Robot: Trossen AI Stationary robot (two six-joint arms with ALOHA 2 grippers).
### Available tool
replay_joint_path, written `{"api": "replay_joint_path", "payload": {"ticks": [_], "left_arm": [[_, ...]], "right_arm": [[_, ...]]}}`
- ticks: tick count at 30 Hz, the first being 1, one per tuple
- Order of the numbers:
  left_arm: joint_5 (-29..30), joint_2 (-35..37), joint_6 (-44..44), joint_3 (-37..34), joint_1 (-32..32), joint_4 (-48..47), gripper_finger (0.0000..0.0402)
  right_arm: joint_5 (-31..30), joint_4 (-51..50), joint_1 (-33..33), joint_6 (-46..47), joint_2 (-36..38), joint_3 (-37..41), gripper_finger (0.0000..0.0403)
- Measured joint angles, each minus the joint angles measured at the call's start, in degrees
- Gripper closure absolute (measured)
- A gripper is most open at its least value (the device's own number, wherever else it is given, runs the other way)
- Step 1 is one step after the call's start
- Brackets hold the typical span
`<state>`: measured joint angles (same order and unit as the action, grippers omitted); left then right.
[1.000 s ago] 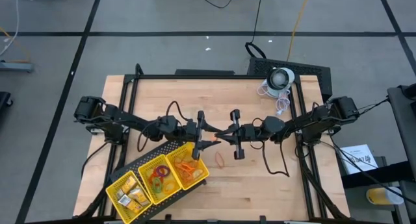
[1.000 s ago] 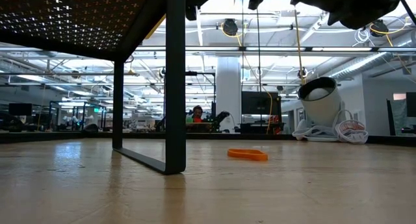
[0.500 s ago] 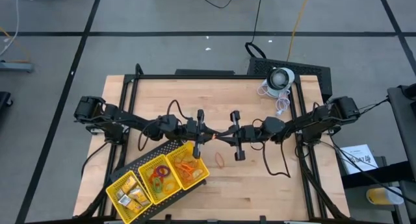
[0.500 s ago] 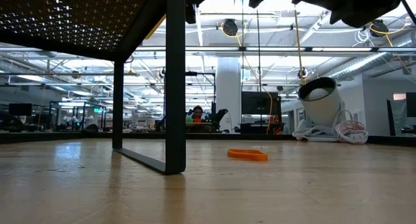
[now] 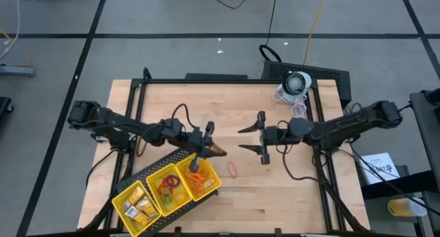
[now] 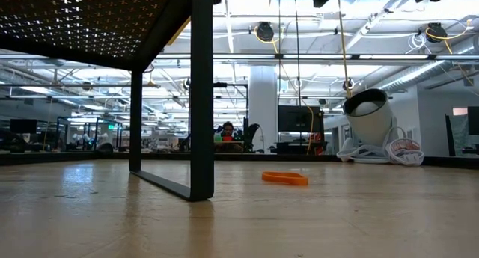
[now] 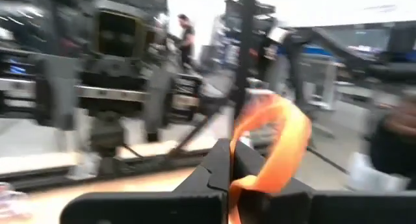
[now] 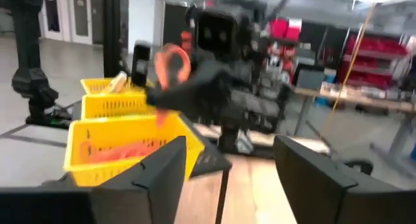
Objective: Pick & Place Office Desk Supplies
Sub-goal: Put the orange rubber band into the right yellow bin on the shelf
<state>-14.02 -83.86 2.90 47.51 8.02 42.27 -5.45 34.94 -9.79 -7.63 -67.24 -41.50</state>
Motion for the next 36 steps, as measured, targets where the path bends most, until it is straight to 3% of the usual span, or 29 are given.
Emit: {"api": "replay_joint_path", "payload": {"ticks": [6, 10, 14, 16, 23, 30, 36], "left_arm": [[-11.13, 8.20, 5.12, 0.02, 0.99, -16.10, 0.0390], [-11.66, 11.84, 5.18, 0.02, 4.10, -25.13, 0.0397], [-11.31, 13.21, 7.29, 0.02, 7.25, -31.81, 0.0376], [-10.45, 13.06, 7.76, 0.02, 8.68, -33.65, 0.0360], [0.89, 12.99, 11.32, 0.00, 9.59, -36.47, 0.0272], [-1.93, 13.28, 11.81, 0.00, 9.63, -33.96, 0.0163], [-3.92, 16.51, 10.46, 0.01, 9.51, -31.41, 0.0112]], "right_arm": [[-0.69, -7.23, -0.03, 3.49, 2.53, 0.02, 0.0164], [-0.50, -8.23, -0.05, 3.52, 2.48, 0.02, 0.0170], [-0.53, -8.30, -0.05, 3.22, 2.27, 0.02, 0.0179], [-0.53, -8.20, -0.05, 2.67, 2.27, 0.02, 0.0182], [-0.53, -8.22, -0.05, 2.61, 2.27, 0.02, 0.0187], [-0.38, -7.63, -0.05, 5.84, -0.33, 0.02, 0.0187], [2.26, -2.72, -0.06, 15.27, -9.92, 0.01, 0.0189]]}}
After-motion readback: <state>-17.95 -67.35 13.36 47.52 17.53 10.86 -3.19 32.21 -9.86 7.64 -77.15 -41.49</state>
